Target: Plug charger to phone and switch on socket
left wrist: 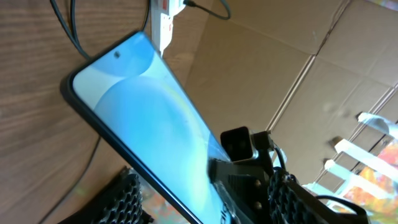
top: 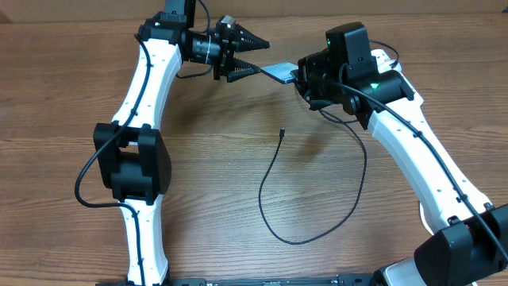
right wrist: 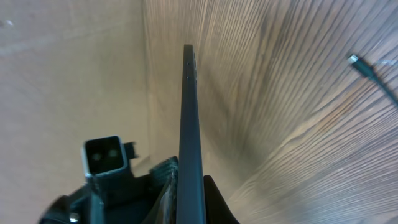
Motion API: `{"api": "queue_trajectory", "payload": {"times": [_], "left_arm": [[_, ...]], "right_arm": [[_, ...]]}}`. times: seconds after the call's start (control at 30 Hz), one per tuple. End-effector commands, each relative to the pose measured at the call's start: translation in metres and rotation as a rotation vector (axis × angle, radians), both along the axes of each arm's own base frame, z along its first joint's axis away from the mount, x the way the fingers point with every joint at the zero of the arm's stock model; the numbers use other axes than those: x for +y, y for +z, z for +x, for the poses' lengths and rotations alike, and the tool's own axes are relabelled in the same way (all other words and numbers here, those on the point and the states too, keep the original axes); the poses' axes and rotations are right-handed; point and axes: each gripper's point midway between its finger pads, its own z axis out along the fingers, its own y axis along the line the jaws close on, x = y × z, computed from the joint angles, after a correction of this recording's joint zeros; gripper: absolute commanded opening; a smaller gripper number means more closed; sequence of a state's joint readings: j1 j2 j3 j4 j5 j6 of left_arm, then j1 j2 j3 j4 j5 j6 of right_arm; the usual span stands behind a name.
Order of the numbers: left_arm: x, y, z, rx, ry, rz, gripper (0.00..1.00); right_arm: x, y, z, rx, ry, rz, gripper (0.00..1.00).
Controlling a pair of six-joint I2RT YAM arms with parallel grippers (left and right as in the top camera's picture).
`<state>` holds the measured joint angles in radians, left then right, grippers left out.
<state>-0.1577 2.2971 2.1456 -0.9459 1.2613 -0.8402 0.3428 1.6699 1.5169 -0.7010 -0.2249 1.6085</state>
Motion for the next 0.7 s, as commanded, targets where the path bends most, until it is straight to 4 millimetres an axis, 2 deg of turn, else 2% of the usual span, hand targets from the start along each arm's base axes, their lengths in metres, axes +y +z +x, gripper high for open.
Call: {"api": "queue_trajectory", "payload": {"times": [0.0, 0.2, 0.3, 0.53, 0.67], "left_arm": [[-0.011, 0.015, -0.008, 0.051, -0.008, -0.017, 0.61], [-0.014, 0.014, -0.009, 0.138, 0.013, -0.01, 0.61], [-0.015, 0.014, -0.009, 0.172, 0.021, -0.009, 0.56], [-0.016, 0.014, -0.01, 0.249, 0.039, -0.008, 0.55], [-0.016, 0.015, -0.009, 0.29, 0.051, -0.007, 0.47]], "right_arm": [[0.006, 0.042, 0.004, -0.077, -0.033, 0.093, 0.04], [0.015, 0.044, 0.002, -0.029, -0.093, 0.169, 0.04], [0.025, 0.052, 0.004, -0.065, -0.077, 0.186, 0.04], [0.032, 0.056, 0.006, -0.102, -0.092, 0.167, 0.04], [0.032, 0.057, 0.007, -0.11, -0.099, 0.162, 0.04]]}}
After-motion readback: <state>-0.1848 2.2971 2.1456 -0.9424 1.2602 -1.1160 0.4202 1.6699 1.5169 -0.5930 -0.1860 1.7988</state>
